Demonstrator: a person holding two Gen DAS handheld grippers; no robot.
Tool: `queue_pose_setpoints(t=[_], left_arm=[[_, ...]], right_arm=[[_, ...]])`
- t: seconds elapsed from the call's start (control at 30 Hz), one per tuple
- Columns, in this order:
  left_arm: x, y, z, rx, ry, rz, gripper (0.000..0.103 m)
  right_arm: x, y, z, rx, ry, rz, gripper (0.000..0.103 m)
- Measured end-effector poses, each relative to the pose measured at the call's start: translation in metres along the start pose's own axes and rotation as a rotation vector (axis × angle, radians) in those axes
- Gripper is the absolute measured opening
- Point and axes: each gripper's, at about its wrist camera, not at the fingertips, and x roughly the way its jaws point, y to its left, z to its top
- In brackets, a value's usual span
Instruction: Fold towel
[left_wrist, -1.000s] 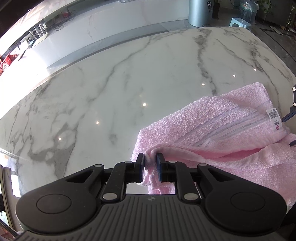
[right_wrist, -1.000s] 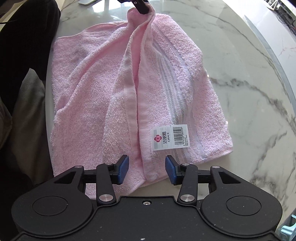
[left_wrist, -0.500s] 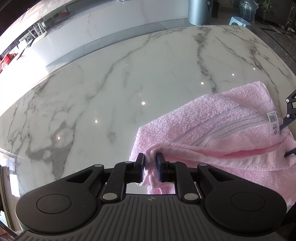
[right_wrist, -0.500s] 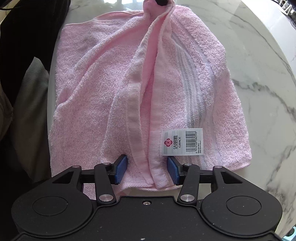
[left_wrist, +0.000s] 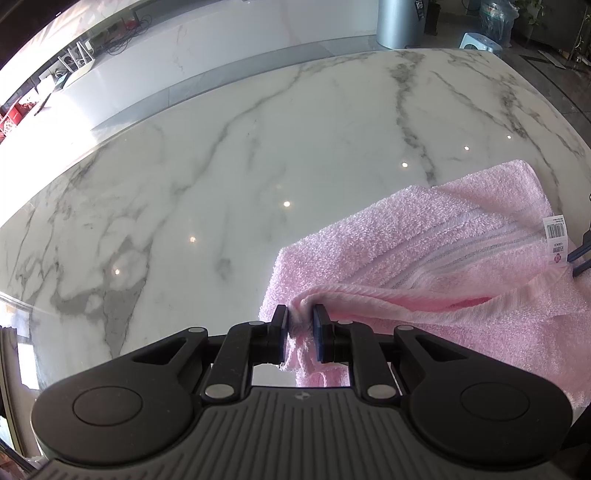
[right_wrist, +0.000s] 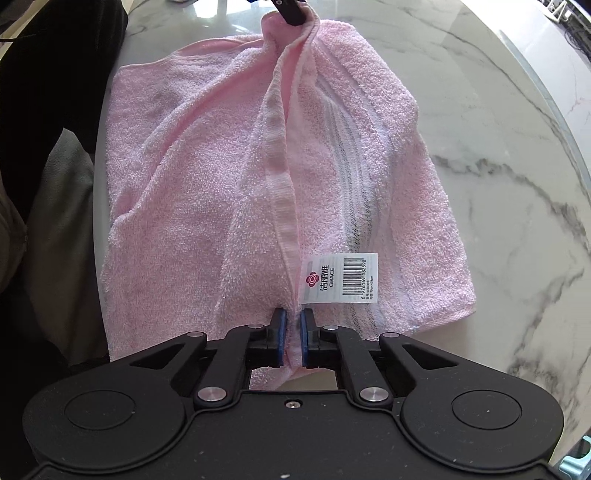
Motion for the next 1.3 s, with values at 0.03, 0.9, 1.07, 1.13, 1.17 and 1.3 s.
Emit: queue_pose_setpoints(t=[0.03, 0.9, 1.07, 1.13, 1.17, 1.3], left_arm=[[0.0, 0.0, 0.0, 0.001, 0.0, 0.0, 0.014], [-0.008, 0.003, -0.004, -0.009, -0.012, -0.002, 0.014], [-0.028, 0.003, -0.002, -0.006, -0.044, 0.02, 0.014], [-0.039, 0.0, -0.002, 0.0, -0.063, 0.025, 0.014], [-0.044, 0.0, -0.002, 0.002, -0.071, 0.028, 0.014], [-0.064, -0.003, -0.003, 0.008, -0.105, 0.035, 0.014]], right_arm=[[0.001, 0.001, 0.0, -0.002, -0.002, 0.0, 0.012], [0.002, 0.028, 0.005, 0.034, -0.007, -0.07, 0.008], [-0.025, 0.031, 0.012, 0.036, -0.042, -0.115, 0.008], [-0.039, 0.035, 0.019, 0.034, -0.056, -0.138, 0.008], [-0.047, 0.037, 0.022, 0.033, -0.065, -0.149, 0.008], [-0.079, 0.042, 0.024, 0.042, -0.098, -0.177, 0.007]])
